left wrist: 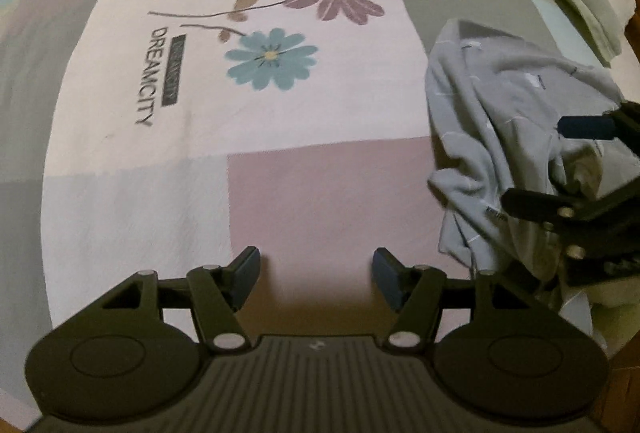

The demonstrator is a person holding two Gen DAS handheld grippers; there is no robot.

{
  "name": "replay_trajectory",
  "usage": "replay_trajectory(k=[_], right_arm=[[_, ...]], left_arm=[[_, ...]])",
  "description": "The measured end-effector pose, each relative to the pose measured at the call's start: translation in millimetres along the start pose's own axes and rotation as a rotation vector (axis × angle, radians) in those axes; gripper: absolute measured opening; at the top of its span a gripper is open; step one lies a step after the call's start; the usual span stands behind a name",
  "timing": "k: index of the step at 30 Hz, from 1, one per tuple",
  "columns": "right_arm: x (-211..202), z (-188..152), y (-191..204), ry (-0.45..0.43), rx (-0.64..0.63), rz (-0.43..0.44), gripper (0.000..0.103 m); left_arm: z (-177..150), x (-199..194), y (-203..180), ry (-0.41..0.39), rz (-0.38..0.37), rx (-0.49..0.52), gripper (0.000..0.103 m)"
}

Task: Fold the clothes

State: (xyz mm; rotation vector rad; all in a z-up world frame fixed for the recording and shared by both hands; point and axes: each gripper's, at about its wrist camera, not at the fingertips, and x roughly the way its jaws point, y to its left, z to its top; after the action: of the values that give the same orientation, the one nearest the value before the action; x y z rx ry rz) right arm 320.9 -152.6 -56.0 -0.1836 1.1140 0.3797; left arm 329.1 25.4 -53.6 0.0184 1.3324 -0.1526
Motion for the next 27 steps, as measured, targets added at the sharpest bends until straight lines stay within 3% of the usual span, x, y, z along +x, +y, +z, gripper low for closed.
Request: replay_trajectory(k=[5, 19, 24, 27], right_arm=[[7, -5, -22, 0.047, 0.040, -0.037, 0.103], [11, -25, -67, 0.046, 0.102, -0.130, 0.103], [11, -35, -87, 0.046, 0.139, -0.133, 0.103], [8, -39, -91, 0.037, 0.153, -0.125, 0.103]], left_arm=[[-7, 1, -4, 0.006, 0.001, -0.004, 0.063], [-3, 6, -33, -0.001, -0.032, 0.039, 0.063], [2, 12, -52, -0.003, -0.071, 0.079, 0.063], [3, 17, -68, -0.003, -0.135, 0.136, 0.063]])
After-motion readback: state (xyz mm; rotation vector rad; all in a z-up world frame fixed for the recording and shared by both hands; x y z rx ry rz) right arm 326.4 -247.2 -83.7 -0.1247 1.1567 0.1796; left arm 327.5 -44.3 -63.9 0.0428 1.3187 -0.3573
